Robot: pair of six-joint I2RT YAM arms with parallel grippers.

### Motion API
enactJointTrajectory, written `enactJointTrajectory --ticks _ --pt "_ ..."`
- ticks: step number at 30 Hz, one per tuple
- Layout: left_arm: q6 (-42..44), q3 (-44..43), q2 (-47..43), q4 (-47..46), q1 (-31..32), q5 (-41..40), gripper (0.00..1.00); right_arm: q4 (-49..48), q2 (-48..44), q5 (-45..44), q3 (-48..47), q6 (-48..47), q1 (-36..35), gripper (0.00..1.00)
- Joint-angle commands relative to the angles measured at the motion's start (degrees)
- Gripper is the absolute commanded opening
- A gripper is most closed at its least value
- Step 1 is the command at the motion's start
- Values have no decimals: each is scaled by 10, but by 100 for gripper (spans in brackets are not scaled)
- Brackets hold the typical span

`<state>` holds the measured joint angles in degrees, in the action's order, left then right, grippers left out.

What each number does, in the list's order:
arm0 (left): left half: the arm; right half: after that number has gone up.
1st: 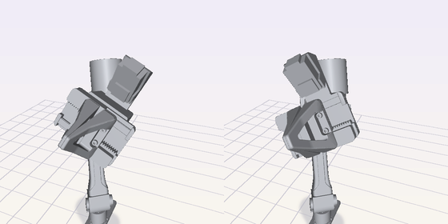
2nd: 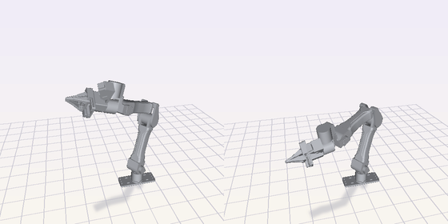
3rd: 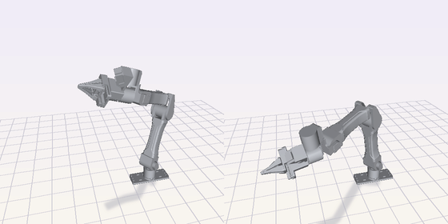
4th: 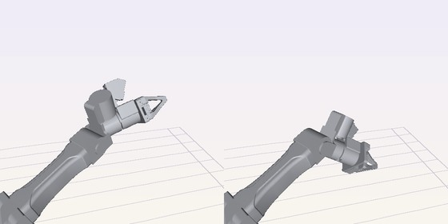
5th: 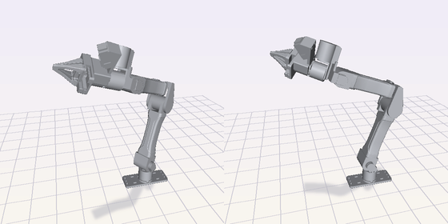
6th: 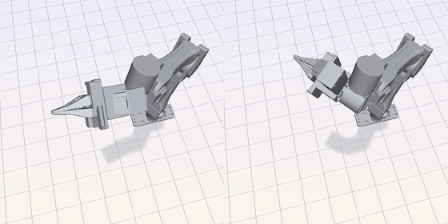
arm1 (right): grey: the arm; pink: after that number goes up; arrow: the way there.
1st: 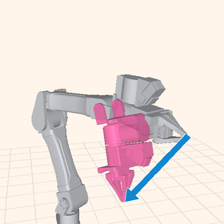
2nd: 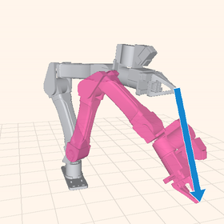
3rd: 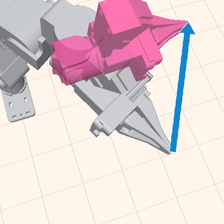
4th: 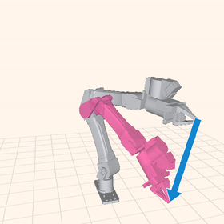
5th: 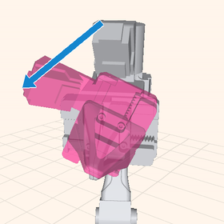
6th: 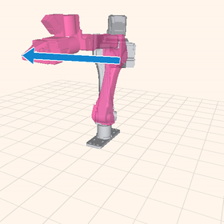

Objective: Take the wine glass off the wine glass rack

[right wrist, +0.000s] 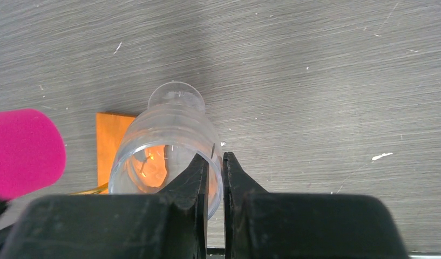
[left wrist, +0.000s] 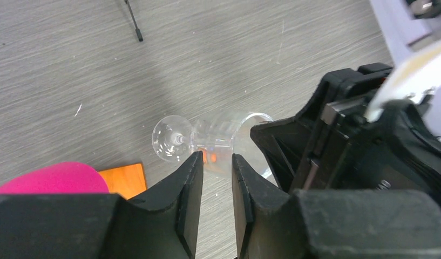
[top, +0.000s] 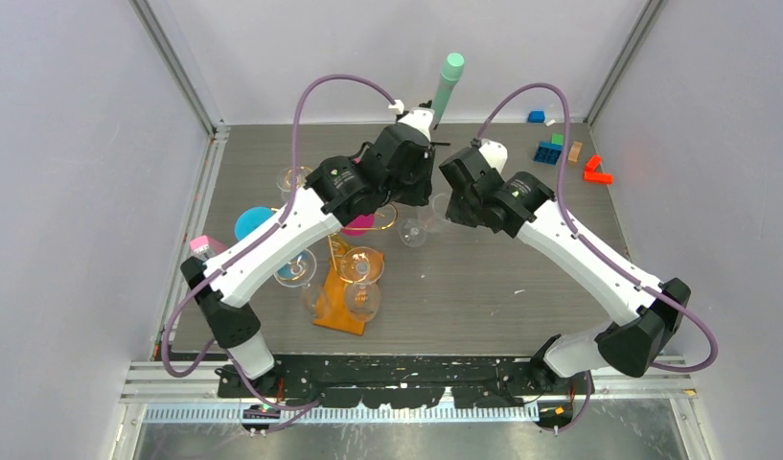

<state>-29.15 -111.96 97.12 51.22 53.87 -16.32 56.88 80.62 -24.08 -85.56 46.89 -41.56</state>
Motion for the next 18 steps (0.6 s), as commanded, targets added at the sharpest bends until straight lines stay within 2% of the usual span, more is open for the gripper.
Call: enactJointTrajectory --ticks 1,7,10,18 --pt "-14 -1 -36 -36 -5 -2 29 -24 -30 -31 5 21 2 0" --pt "-12 -3 -53 -33 -6 -10 38 -25 -30 -44 14 14 5 0" --pt "-3 -8 -71 -30 -10 -18 47 -23 -27 -47 18 -1 19 0" --pt "75 -13 -142 -51 -16 -17 77 -21 4 -17 6 -75 164 0"
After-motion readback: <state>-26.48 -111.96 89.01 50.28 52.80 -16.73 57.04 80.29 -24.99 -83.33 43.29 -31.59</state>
